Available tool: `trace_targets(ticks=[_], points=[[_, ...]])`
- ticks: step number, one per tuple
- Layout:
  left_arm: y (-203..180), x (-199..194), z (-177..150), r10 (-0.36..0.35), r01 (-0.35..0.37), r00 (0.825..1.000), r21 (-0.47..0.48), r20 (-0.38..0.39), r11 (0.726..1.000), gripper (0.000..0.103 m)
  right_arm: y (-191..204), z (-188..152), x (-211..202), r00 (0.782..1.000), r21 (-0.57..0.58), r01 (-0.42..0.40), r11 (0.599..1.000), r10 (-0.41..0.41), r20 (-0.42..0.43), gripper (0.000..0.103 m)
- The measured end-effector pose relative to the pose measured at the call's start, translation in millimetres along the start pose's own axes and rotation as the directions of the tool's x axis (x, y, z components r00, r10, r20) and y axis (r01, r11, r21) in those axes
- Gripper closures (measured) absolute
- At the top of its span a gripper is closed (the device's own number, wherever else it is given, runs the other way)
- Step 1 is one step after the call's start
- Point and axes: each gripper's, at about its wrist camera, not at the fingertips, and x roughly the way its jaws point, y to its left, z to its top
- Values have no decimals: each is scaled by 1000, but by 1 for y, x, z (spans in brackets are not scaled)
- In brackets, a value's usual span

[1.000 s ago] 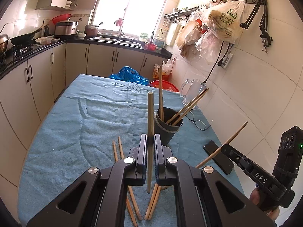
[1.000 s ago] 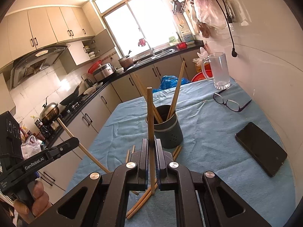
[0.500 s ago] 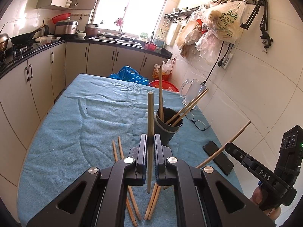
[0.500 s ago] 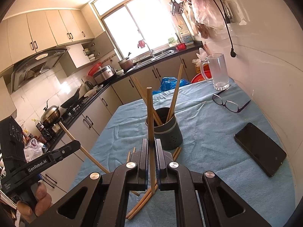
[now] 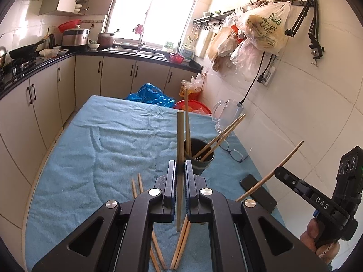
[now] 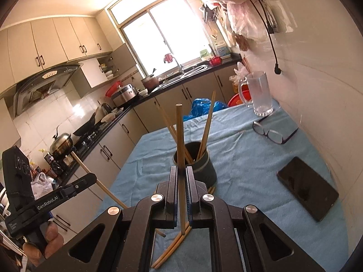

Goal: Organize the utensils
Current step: 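Carry the held chopstick upright over the grey cup with the right gripper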

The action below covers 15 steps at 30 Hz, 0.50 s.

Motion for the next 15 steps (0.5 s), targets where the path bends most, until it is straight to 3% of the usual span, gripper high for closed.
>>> trace_targets(ticks=[15], points=[[-16,5,75,-17,16,998,11,60,1000,97,-4,74,-2,996,40,8,999,-11,88,96]])
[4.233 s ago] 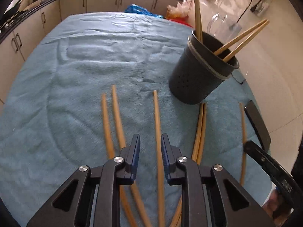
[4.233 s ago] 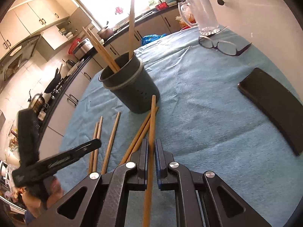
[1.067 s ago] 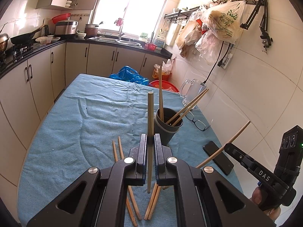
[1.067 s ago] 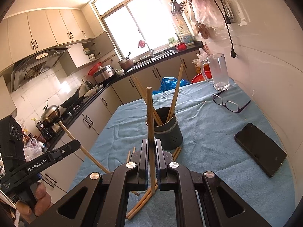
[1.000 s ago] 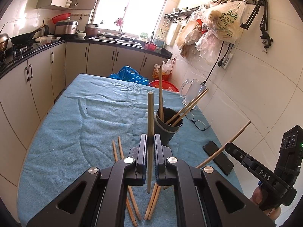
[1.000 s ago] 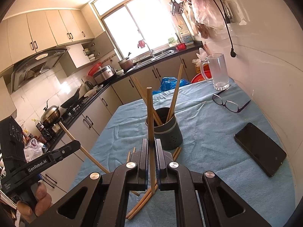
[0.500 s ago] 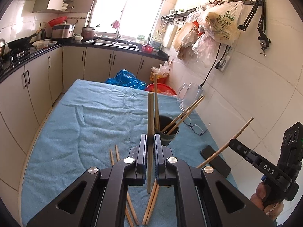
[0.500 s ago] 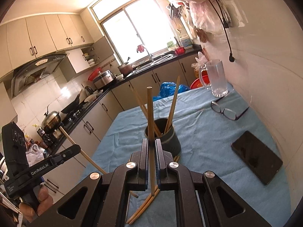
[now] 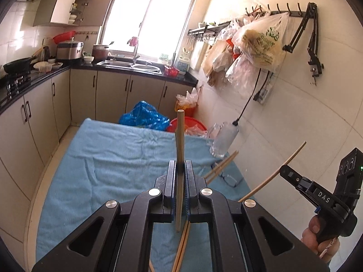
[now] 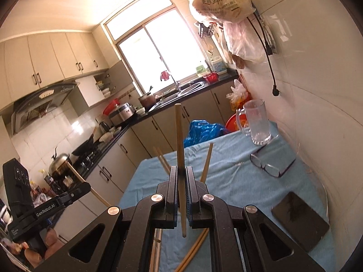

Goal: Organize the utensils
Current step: 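Lower the chopstick into the grey cup and open the right gripper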

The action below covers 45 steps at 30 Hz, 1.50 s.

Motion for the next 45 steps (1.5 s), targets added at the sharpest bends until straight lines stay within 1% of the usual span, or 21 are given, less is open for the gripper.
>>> trace_targets(ticks=[6,11,14,17,20,24,27,39,43,45], points=[[-4,12,31,0,0,999,-16,34,1000,97,1,31,11,999,-2,33,999,-33,41,96],[-2,24,49,-13,15,999,-42,52,999,97,1,44,28,998,2,47,999,-48,44,96],[-2,38,54,-20,22,999,-54,47,998,97,2,47,40,998,6,52,999,-52,43,96],[1,56,51,-20,22,999,-65,33,998,97,3,46,52,997,5,59,998,-60,41,96],[8,75,42,-18,18,1000,-75,3,997,97,1,44,68,998,7,65,998,-66,22,96],[18,100,25,-25,20,998,-90,-52,996,97,-4,32,89,997,3,71,997,-71,-31,96],[22,114,17,-22,14,997,-93,-80,996,97,-6,24,100,995,-4,78,997,-78,-57,96],[27,140,5,-2,-8,992,-85,-126,996,97,-21,-9,136,981,8,98,995,-95,-169,95],[28,142,5,3,-14,992,-86,-124,996,97,-26,-10,137,980,18,90,996,-85,-179,95],[29,140,6,3,-14,992,-93,-125,996,93,-26,-9,134,981,16,89,996,-85,-175,95]])
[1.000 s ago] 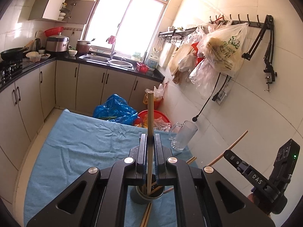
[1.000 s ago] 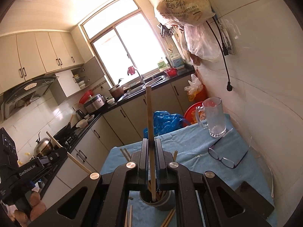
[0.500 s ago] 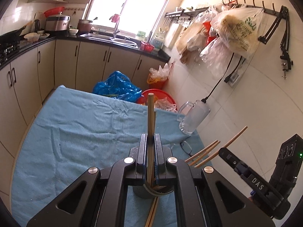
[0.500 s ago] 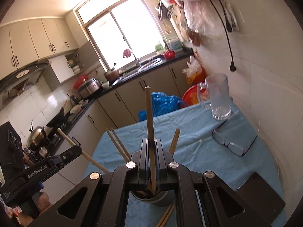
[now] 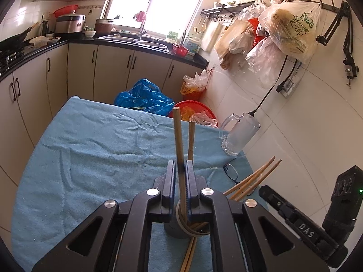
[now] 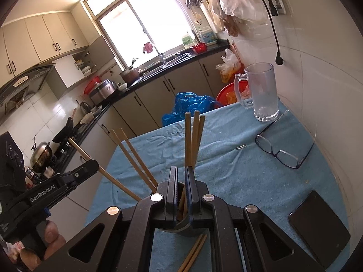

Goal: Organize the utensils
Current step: 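Lower the chopstick into the grey cup and open the right gripper, then move the open right tool back toward the remaining chopsticks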

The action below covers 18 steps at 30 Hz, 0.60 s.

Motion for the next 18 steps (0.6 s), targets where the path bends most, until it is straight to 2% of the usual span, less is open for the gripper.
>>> trace_targets(ticks=[3,7,11,15,18], points=[[1,-7,-1,-4,4,1000,-3,14,1000,77,0,1,-11,1000,-8,1,1000,-1,27,93],[1,-28,-8,0,-1,999,17,54,1000,62,-3,-6,-33,997,-12,6,1000,-5,78,76],[13,-51,-31,31,-32,994,8,103,999,42,-6,-33,-42,997,-43,1,999,3,73,76],[35,-66,-71,110,-112,986,15,123,994,38,-10,-72,-39,998,-74,42,996,-40,38,76],[58,-67,-113,164,-165,983,-1,87,986,34,-17,-103,-32,998,-74,65,995,-66,-11,76]])
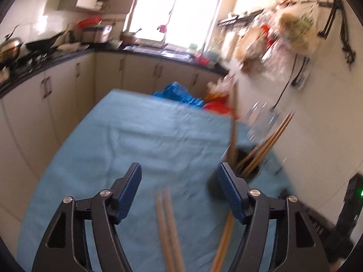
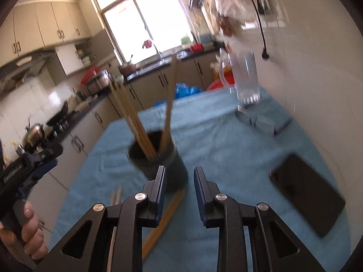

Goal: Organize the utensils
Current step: 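Move the open right tool back toward the remaining chopsticks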

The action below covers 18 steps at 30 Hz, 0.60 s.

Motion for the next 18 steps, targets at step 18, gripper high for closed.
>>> trace_targets(ticks=[18], points=[[59,34,-86,101,-117,977,-77,-186,990,34,-12,-54,48,966,127,-3,992,36,-256,76]])
